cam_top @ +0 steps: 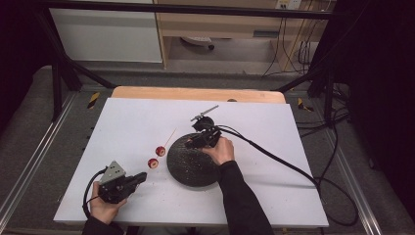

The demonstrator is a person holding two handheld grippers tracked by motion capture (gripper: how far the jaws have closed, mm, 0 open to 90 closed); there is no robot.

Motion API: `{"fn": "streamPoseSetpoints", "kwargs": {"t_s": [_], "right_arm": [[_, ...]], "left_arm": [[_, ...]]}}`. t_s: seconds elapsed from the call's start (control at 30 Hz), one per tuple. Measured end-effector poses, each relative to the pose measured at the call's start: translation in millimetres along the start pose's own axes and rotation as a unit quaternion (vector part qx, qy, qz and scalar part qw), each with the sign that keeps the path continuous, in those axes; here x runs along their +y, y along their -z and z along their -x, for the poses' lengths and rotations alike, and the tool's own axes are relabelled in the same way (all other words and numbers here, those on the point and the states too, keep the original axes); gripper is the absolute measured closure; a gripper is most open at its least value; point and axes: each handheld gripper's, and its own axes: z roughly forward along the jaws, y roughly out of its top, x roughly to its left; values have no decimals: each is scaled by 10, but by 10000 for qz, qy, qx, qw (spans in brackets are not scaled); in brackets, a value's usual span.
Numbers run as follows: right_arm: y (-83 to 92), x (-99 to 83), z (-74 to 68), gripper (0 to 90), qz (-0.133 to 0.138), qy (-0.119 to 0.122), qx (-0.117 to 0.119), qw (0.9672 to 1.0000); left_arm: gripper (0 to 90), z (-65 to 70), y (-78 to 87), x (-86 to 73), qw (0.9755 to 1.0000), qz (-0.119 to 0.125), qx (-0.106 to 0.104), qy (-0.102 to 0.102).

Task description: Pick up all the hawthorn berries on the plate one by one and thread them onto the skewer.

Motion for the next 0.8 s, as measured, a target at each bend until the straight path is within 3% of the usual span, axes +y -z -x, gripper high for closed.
{"fn": "streamPoseSetpoints", "kwargs": {"t_s": [0.3,0.43,0.63,0.8], "right_arm": [[125,-208,15,633,369,-178,90,9991],[183,-311,28,633,665,-282,118,9973],[268,-486,46,633,1187,-579,179,9911],[305,-635,66,633,1683,-855,305,9815]], "left_arm": [[881,22,-12,-1,10000,-5,-5,-13],[881,39,-17,-1,10000,1,-4,-8],[881,59,-25,2,10000,15,4,-4],[881,80,-41,4,10000,17,4,15]]}}
